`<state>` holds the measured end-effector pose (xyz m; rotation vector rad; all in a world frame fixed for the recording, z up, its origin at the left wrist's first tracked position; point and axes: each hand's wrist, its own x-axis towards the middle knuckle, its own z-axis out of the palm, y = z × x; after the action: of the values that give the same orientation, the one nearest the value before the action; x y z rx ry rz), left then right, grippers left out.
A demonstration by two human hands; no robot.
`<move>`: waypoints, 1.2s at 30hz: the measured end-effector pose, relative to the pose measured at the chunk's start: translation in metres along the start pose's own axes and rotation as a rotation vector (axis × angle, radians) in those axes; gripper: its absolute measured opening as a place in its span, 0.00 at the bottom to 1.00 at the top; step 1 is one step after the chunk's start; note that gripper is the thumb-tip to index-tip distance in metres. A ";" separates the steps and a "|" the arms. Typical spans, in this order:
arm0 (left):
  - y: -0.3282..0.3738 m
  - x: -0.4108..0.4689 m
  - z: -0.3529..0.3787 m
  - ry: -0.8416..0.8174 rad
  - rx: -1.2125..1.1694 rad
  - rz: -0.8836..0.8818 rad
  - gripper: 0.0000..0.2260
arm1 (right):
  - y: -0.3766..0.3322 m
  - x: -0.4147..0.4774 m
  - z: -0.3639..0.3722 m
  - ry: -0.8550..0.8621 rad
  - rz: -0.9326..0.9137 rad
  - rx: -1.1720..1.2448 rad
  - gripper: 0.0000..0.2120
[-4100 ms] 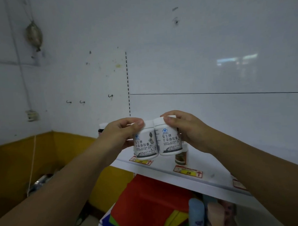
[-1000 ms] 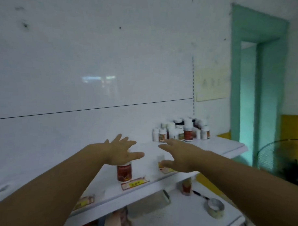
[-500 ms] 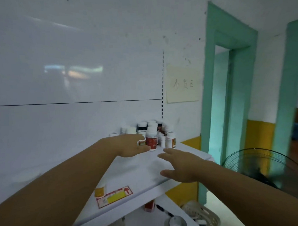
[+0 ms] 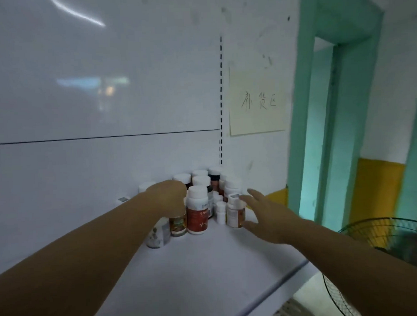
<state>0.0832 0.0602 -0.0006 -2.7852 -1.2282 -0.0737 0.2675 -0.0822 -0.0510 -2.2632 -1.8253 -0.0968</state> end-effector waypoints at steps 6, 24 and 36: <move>0.011 0.011 0.015 -0.038 0.080 -0.114 0.12 | 0.017 0.047 0.006 0.025 -0.125 0.006 0.26; 0.035 -0.049 -0.033 0.407 -0.744 -0.339 0.06 | 0.014 0.067 -0.018 0.034 -0.361 1.077 0.14; 0.032 -0.223 -0.080 0.644 -0.938 -0.723 0.09 | -0.156 0.015 -0.054 -0.509 -0.755 1.372 0.27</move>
<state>-0.0435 -0.1334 0.0581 -2.2264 -2.2381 -1.8135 0.1246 -0.0487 0.0257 -0.6395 -1.8478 1.2519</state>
